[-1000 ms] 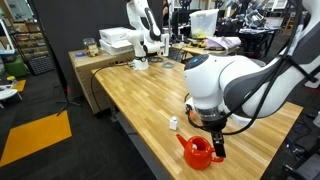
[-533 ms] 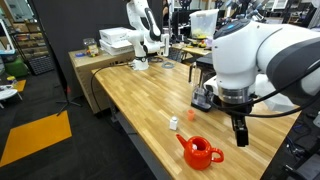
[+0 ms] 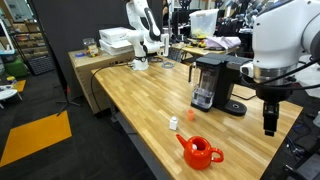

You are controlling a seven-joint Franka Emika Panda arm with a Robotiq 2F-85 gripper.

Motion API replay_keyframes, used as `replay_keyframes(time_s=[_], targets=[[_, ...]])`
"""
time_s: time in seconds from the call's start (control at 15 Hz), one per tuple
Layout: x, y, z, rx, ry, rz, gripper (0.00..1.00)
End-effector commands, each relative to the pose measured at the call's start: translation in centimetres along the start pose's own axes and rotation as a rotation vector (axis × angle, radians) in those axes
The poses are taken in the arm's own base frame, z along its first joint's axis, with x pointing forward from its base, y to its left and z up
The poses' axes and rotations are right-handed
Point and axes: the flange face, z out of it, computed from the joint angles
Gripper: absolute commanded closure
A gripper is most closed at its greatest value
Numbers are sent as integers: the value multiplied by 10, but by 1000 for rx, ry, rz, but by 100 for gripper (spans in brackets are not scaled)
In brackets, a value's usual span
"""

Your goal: Move the kettle to the left

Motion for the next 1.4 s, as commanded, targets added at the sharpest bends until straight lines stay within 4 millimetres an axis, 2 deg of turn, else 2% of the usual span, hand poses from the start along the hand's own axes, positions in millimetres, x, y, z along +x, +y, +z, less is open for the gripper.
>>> replay_keyframes(time_s=[0.0,0.33,0.4,0.87,1.13,1.33], targets=[[-28,24,7,36,-13,154,0],[-64,63,31,119,-80,371,0],[-57,71,26,136,-94,413,0],[-68,120,21,223,-104,651,0],[-71,137,22,297,-108,725,0],[-67,134,25,258,-97,692,0]])
